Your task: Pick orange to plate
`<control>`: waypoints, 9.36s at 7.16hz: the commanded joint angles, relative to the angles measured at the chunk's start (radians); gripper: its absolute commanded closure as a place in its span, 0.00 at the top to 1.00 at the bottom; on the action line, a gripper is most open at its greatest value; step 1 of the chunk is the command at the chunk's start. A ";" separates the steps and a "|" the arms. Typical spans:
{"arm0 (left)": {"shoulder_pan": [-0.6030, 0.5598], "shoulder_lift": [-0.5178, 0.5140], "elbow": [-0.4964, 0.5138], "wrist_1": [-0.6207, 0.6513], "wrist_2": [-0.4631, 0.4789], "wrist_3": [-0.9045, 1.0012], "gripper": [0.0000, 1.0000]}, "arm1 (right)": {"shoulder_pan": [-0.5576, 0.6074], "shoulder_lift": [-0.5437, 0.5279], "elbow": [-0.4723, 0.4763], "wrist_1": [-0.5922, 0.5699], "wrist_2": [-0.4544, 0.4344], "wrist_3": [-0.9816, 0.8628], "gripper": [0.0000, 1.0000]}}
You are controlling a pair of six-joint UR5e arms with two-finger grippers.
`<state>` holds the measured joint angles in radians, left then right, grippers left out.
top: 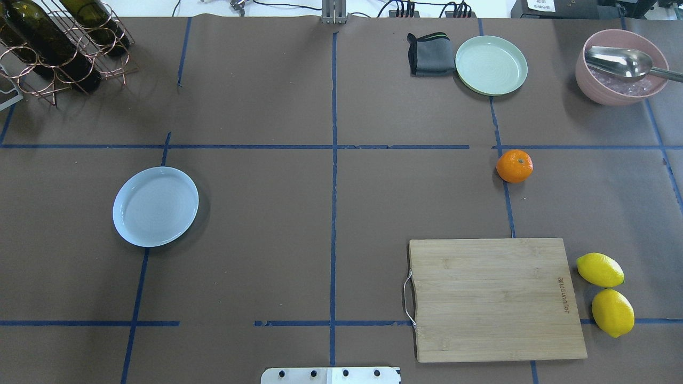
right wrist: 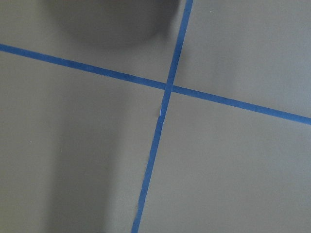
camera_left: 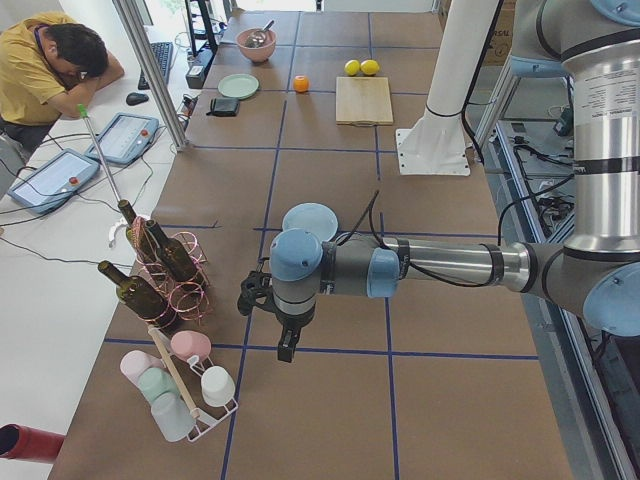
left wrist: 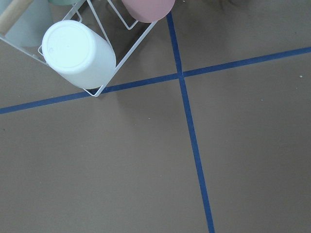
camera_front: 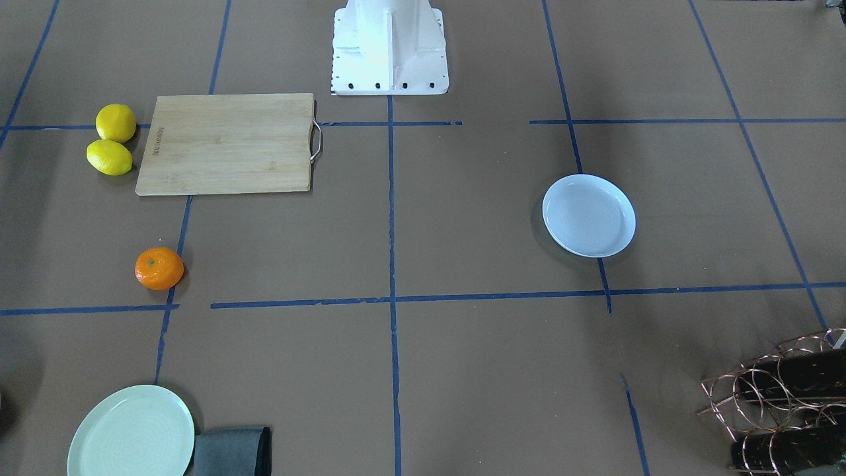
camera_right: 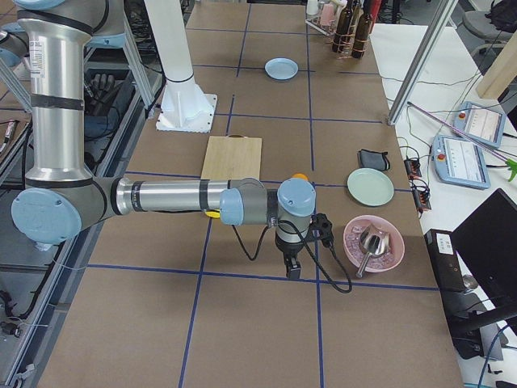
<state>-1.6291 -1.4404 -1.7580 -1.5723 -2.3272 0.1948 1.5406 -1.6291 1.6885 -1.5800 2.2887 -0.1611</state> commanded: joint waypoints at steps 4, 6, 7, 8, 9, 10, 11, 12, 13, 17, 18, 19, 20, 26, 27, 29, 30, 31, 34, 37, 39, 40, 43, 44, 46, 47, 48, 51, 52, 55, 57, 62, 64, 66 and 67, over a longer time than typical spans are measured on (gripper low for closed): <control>0.002 0.000 0.001 -0.068 0.006 -0.002 1.00 | 0.000 0.012 0.010 0.012 0.003 -0.015 1.00; 0.005 -0.003 -0.005 -0.189 -0.001 -0.003 1.00 | -0.008 0.012 0.034 0.067 0.041 0.015 1.00; 0.006 -0.008 0.001 -0.338 -0.003 -0.008 1.00 | -0.031 0.020 0.043 0.084 0.047 0.079 1.00; 0.008 -0.009 0.012 -0.535 -0.003 -0.011 1.00 | -0.037 0.018 0.046 0.160 0.049 0.096 1.00; 0.008 -0.011 0.021 -0.743 -0.003 -0.014 1.00 | -0.039 0.006 0.045 0.255 0.066 0.100 1.00; 0.041 -0.021 0.028 -0.790 -0.041 -0.050 1.00 | -0.052 0.006 0.042 0.262 0.075 0.100 1.00; 0.061 -0.021 0.029 -0.822 -0.102 -0.242 1.00 | -0.054 0.005 0.040 0.262 0.074 0.100 1.00; 0.136 -0.018 0.034 -0.966 -0.101 -0.374 1.00 | -0.053 0.000 0.040 0.264 0.074 0.098 1.00; 0.219 0.023 0.035 -1.126 -0.107 -0.418 1.00 | -0.054 -0.005 0.039 0.264 0.074 0.098 1.00; 0.559 0.034 0.032 -1.135 0.181 -0.925 1.00 | -0.054 -0.021 0.037 0.264 0.071 0.097 1.00; 0.663 0.034 0.038 -1.135 0.315 -1.018 1.00 | -0.053 -0.021 0.037 0.264 0.071 0.095 1.00; 0.757 0.032 0.038 -1.135 0.415 -1.135 1.00 | -0.053 -0.023 0.037 0.264 0.071 0.097 1.00; 0.847 0.032 0.040 -1.135 0.530 -1.229 1.00 | -0.053 -0.023 0.037 0.264 0.071 0.095 1.00; 0.973 -0.035 0.127 -1.124 0.683 -1.318 0.84 | -0.053 -0.029 0.040 0.265 0.071 0.094 1.00; 0.973 -0.073 0.164 -1.124 0.683 -1.340 0.69 | -0.053 -0.029 0.040 0.265 0.071 0.092 1.00; 0.973 -0.098 0.184 -1.124 0.681 -1.348 0.29 | -0.053 -0.034 0.042 0.265 0.071 0.092 1.00; 0.973 -0.098 0.180 -1.124 0.681 -1.348 0.00 | -0.053 -0.034 0.042 0.265 0.071 0.092 1.00; 0.971 -0.097 0.176 -1.124 0.680 -1.347 0.00 | -0.053 -0.034 0.043 0.265 0.071 0.092 1.00; 0.971 -0.104 0.080 -1.121 0.666 -1.347 0.00 | -0.053 -0.034 0.043 0.265 0.071 0.090 1.00; 0.985 -0.410 0.141 -0.942 0.674 -1.423 0.00 | -0.053 -0.035 0.043 0.265 0.071 0.091 1.00; 1.072 -0.634 0.194 -0.705 0.687 -1.468 0.00 | -0.053 -0.035 0.043 0.265 0.071 0.092 1.00; 1.135 -0.725 0.286 -0.701 0.774 -1.518 0.00 | -0.053 -0.035 0.043 0.265 0.071 0.092 1.00; 1.190 -0.759 0.345 -0.709 0.850 -1.514 0.00 | -0.053 -0.035 0.045 0.265 0.071 0.094 1.00; 1.186 -0.759 0.341 -0.709 0.849 -1.511 0.00 | -0.053 -0.034 0.046 0.265 0.071 0.094 1.00; 1.167 -0.758 0.337 -0.704 0.845 -1.509 0.00 | -0.053 -0.034 0.046 0.265 0.071 0.094 1.00; 1.155 -0.756 0.336 -0.704 0.844 -1.509 0.00 | -0.053 -0.034 0.045 0.265 0.071 0.095 1.00; 1.149 -0.753 0.336 -0.704 0.844 -1.509 0.00 | -0.053 -0.034 0.046 0.265 0.071 0.095 1.00; 1.152 -0.729 0.336 -0.715 0.845 -1.509 0.99 | -0.054 -0.034 0.045 0.265 0.071 0.094 1.00; 1.152 -0.727 0.321 -0.710 0.844 -1.508 1.00 | -0.053 -0.034 0.045 0.265 0.071 0.094 1.00; 1.021 -0.593 0.079 -0.593 0.632 -1.247 1.00 | -0.054 -0.035 0.046 0.265 0.072 0.094 1.00; 0.843 -0.508 -0.117 -0.353 0.502 -0.937 1.00 | -0.053 -0.029 0.072 0.268 0.072 0.095 1.00; 0.271 -0.227 -0.060 -0.107 0.155 -0.234 1.00 | -0.097 -0.020 0.151 0.265 0.086 0.124 1.00; 0.125 -0.204 -0.022 0.171 0.051 0.022 1.00 | -0.105 -0.018 0.151 0.265 0.081 0.126 1.00; 0.031 -0.049 -0.023 0.099 0.032 0.150 1.00 | -0.141 -0.012 0.164 0.265 0.078 0.188 1.00; 0.020 -0.025 -0.021 0.100 0.034 0.147 1.00 | -0.196 0.001 0.195 0.265 0.071 0.292 1.00</control>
<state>-1.5828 -1.5094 -1.7816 -1.4622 -2.2889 0.3169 1.3954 -1.6399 1.8563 -1.3146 2.3665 0.0330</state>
